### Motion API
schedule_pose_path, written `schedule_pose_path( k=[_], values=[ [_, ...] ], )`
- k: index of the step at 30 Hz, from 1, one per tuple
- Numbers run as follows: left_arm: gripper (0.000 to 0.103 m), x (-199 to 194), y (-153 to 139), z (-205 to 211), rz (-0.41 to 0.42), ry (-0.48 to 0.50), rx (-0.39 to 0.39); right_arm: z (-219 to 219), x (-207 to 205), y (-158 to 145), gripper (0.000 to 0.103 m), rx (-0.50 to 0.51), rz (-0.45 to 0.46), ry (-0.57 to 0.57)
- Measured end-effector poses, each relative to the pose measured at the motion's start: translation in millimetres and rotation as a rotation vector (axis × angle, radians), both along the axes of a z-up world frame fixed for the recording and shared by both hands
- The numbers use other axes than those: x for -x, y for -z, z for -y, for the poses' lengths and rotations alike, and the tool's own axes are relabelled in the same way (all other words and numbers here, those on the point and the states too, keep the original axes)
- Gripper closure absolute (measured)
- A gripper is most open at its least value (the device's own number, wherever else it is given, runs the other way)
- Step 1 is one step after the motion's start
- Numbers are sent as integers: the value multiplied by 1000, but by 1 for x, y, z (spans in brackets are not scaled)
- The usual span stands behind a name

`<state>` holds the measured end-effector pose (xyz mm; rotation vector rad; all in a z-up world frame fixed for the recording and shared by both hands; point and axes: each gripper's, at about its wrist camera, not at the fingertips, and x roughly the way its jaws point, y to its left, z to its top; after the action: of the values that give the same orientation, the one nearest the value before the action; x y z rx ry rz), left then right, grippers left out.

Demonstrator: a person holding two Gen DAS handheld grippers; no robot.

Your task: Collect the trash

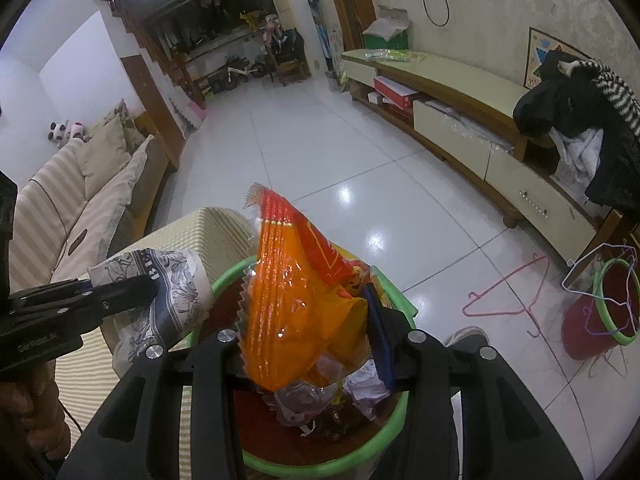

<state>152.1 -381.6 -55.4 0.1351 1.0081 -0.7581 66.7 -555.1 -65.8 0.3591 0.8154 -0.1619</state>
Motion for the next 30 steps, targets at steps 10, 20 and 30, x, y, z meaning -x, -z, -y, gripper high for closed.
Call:
schedule_pose_path(
  k=[10, 20, 30],
  values=[
    [80, -7, 12, 10, -14, -2, -14, 4, -7, 11, 63, -1, -25, -5],
    [79, -9, 18, 12, -18, -15, -27, -2, -15, 17, 60, 15, -39, -22],
    [33, -11, 9, -4, -10, -67, 4, -8, -12, 7, 30, 45, -31, -30]
  ],
)
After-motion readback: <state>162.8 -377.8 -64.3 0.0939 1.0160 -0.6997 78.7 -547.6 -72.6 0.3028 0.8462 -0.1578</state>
